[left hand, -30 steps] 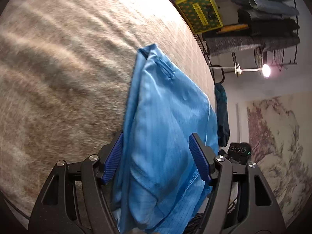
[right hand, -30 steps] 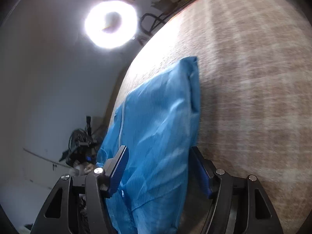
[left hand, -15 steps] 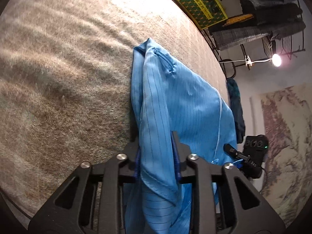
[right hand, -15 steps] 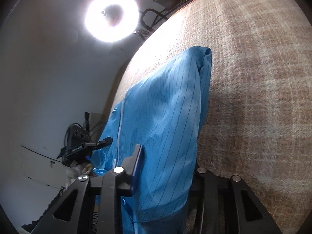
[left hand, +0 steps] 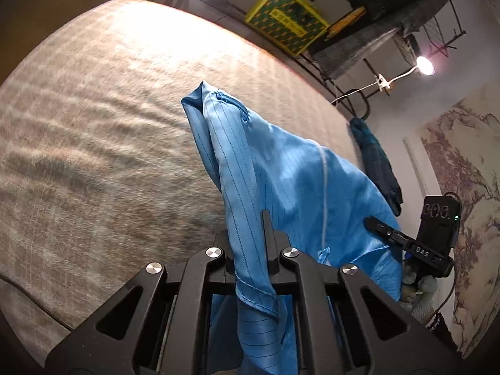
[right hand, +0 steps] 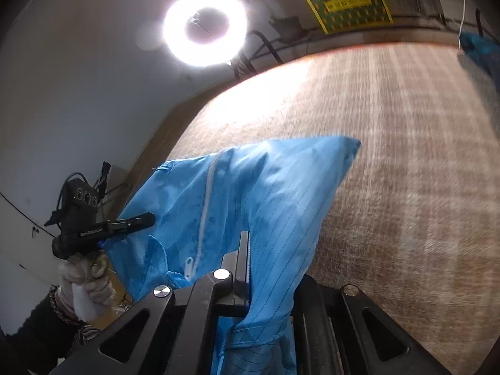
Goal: Fold large clothes
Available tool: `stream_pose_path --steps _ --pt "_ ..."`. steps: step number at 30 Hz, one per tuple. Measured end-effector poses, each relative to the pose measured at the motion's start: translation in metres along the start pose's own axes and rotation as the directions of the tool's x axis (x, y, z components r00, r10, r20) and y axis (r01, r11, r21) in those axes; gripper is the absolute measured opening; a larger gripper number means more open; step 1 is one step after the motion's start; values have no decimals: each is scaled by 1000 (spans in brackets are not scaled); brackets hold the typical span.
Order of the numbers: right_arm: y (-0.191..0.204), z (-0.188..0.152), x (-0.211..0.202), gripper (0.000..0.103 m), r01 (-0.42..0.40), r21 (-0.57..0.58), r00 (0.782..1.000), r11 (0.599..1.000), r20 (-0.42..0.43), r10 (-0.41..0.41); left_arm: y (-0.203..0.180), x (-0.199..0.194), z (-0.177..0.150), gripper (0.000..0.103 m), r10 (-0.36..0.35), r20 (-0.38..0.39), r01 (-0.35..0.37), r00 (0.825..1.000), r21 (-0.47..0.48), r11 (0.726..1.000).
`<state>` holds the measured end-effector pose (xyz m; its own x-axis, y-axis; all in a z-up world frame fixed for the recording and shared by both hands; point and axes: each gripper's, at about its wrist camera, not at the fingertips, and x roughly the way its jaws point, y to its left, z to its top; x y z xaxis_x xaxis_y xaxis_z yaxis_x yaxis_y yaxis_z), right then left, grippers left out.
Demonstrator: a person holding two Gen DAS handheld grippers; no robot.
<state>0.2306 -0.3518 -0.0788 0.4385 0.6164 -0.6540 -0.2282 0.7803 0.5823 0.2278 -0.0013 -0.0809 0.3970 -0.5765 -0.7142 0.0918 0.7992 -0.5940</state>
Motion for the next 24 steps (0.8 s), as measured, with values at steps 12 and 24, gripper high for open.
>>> stream_pose_path --steps 12,24 --pt "-14 -9 -54 3 -1 48 997 999 80 -3 -36 4 6 5 -62 -17 63 998 59 996" --pt "-90 -43 -16 50 -20 289 1000 957 -7 23 14 67 2 6 63 -146 -63 987 0 998"
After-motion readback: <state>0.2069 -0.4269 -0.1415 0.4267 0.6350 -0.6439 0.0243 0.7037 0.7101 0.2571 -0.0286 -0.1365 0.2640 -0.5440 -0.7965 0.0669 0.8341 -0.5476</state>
